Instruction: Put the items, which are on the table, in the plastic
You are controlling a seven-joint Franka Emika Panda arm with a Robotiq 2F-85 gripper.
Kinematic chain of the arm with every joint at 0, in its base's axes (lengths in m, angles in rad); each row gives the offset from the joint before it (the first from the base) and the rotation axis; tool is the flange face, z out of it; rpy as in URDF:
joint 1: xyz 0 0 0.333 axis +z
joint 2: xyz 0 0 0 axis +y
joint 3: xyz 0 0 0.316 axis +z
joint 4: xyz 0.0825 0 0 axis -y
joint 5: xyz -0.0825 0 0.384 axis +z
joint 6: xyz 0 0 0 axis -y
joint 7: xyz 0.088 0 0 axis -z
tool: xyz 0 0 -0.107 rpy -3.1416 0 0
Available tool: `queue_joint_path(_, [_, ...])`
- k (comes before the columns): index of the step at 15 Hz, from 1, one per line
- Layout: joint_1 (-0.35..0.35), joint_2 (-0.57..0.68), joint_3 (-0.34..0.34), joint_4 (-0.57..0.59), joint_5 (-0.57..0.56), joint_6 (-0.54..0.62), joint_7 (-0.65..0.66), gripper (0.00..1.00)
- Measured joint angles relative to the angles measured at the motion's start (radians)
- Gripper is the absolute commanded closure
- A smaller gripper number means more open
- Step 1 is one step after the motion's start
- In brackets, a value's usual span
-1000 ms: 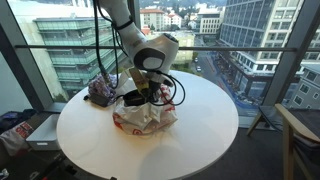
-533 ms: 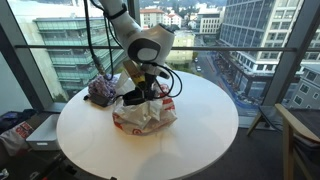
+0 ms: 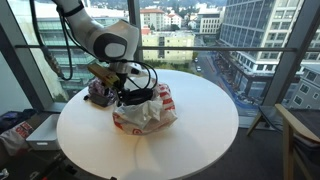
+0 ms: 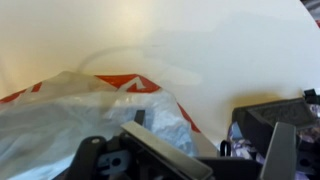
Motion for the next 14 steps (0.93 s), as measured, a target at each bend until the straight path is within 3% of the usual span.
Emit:
queue_joint_path(4, [0.099, 0.003, 0.039, -0.052, -0.167, 0.051, 0.035, 0.0])
queue_joint_path(7, [0.173, 0.014, 0.045, -0.052, -0.3, 0.147, 0.15, 0.0])
queue_joint_path(11, [0.246, 0.045, 0.017, -0.036, -0.502, 0.252, 0.328, 0.0])
queue_joint_path(14, [0.282, 0.077, -0.006, -0.018, -0.652, 0.251, 0.339, 0.0])
